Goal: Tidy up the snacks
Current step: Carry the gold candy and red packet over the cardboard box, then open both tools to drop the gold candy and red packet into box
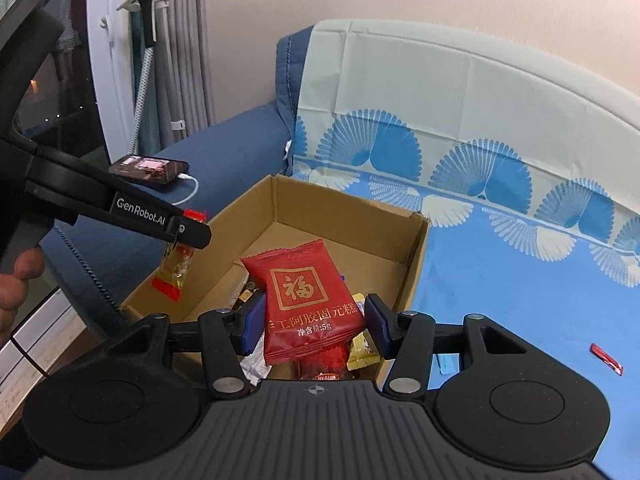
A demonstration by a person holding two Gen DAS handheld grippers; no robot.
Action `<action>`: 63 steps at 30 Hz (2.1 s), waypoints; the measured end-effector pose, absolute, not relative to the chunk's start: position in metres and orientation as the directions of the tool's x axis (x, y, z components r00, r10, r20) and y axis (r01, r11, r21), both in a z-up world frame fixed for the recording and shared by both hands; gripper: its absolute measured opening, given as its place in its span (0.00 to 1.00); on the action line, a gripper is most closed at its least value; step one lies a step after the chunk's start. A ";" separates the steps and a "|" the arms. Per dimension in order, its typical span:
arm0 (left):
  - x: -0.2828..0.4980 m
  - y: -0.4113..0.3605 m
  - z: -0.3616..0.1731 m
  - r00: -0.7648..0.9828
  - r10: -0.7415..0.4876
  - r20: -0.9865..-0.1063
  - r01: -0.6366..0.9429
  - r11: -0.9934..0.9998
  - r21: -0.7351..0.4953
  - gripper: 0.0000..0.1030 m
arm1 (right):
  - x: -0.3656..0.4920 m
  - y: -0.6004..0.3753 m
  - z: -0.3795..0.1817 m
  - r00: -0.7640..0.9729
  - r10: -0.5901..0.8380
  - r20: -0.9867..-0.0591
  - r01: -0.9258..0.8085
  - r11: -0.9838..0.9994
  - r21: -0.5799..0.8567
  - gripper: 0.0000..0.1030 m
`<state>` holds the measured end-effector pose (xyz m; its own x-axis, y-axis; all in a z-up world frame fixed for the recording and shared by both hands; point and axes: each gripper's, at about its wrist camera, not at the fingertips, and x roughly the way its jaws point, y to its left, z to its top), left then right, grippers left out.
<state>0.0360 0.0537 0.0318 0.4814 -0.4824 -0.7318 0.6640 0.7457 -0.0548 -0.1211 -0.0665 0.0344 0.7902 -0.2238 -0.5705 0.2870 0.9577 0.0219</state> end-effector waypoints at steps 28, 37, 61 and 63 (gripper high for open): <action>0.116 -0.005 -0.047 0.420 -0.350 -0.837 0.638 0.770 -0.002 0.22 | -0.039 -0.121 -0.028 0.714 -0.200 -0.672 0.323 0.944 0.062 0.54; 0.123 -0.010 -0.054 0.423 -0.332 -0.843 0.632 0.775 0.012 0.22 | -0.026 -0.125 -0.036 0.706 -0.204 -0.678 0.320 0.946 0.050 0.54; 0.085 0.024 -0.044 0.444 -0.218 -0.869 0.582 0.807 0.096 1.00 | -0.064 -0.096 -0.020 0.707 -0.148 -0.692 0.301 0.948 0.104 0.92; 0.066 0.035 -0.037 0.453 -0.227 -0.862 0.581 0.808 0.092 1.00 | -0.080 -0.089 -0.013 0.708 -0.179 -0.683 0.341 0.934 0.109 0.93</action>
